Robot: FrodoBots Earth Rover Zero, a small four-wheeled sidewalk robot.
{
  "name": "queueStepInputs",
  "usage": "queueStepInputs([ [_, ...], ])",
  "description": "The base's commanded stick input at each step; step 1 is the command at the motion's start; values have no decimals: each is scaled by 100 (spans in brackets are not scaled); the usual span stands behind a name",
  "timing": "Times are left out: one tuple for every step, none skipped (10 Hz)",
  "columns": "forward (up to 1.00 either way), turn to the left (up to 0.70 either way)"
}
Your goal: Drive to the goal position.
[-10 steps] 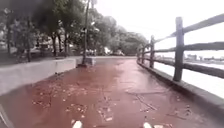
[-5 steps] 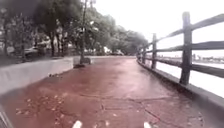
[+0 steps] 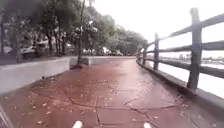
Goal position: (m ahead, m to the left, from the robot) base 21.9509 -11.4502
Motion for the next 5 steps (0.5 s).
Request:
queueStepInputs([
  [50, 0],
  [50, 0],
  [50, 0],
  [50, 0],
  [50, 0],
])
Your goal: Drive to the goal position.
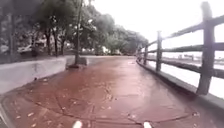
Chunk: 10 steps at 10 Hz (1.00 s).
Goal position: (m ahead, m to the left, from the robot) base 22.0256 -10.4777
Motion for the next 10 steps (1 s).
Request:
queueStepInputs([
  [50, 0],
  [50, 0],
  [50, 0],
  [50, 0],
  [50, 0],
  [50, 0],
  [50, 0],
  [50, 0],
  [50, 0],
  [50, 0],
])
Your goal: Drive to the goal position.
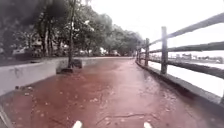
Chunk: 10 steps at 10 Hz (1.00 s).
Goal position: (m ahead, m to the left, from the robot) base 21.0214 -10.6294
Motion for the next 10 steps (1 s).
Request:
queueStepInputs([
  [50, 0],
  [50, 0],
  [50, 0],
  [50, 0],
  [50, 0],
  [50, 0],
  [50, 0],
  [50, 0],
  [50, 0],
  [50, 0],
])
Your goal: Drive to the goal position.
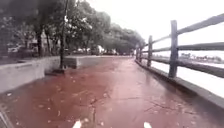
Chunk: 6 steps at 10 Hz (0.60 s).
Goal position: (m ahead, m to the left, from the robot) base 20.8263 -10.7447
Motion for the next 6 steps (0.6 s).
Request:
queueStepInputs([
  [50, 0],
  [50, 0],
  [50, 0],
  [50, 0],
  [50, 0],
  [50, 0],
])
